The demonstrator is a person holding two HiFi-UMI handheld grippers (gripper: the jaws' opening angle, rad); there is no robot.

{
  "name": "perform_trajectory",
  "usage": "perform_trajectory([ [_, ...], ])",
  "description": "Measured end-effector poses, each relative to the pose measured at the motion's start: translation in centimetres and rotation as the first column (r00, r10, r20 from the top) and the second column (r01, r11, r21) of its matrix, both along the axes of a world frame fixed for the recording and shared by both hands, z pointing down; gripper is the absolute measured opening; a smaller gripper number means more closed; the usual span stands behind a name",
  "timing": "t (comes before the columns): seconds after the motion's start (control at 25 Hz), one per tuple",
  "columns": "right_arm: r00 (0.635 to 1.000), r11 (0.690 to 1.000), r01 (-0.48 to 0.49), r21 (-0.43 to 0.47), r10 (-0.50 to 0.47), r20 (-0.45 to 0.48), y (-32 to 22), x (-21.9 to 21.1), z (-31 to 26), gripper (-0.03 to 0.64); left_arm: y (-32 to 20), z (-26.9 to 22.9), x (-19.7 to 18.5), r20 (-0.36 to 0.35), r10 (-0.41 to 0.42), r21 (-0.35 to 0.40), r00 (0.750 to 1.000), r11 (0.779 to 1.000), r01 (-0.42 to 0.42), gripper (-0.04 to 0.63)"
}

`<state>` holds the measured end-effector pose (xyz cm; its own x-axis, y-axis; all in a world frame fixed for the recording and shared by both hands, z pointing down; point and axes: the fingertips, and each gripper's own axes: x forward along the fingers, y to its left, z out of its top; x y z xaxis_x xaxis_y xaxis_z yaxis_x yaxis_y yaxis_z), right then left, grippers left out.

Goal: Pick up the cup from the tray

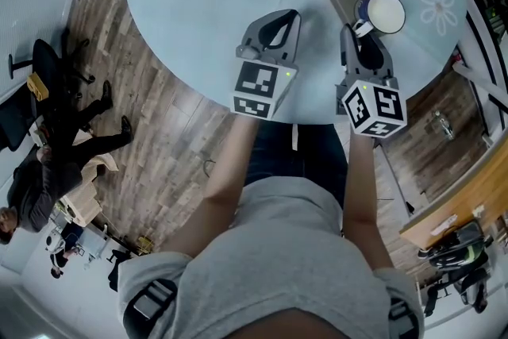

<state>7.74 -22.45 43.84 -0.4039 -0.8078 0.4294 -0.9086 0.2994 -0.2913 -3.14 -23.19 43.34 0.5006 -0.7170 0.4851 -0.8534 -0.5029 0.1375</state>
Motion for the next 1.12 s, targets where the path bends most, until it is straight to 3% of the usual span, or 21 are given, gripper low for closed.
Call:
perform_trajectory([
  [0.24,0.999,1.0,0.024,0.012,-0.023,-0.032,-0.7,-0.5,-0.1,0.06,0.2,0.4,-0.8,0.009,-0.013,-0.011,1.0,1.0,0.013,0.006],
  [0.56,0.997,0.994,0.056,0.098,-0.051,-0.054,-1.0,-0.5,-0.8,0.048,0.3,0.9,-0.7,0.009,-0.029,-0.02,1.0,0.999,0.029,0.006],
  [1.12,0.999,0.982,0.051,0.181,-0.05,-0.008,-0.4,0.3,-4.3,0.043,-0.1,-0.5,-0.9,0.001,-0.033,0.013,0.999,0.999,0.033,0.006],
])
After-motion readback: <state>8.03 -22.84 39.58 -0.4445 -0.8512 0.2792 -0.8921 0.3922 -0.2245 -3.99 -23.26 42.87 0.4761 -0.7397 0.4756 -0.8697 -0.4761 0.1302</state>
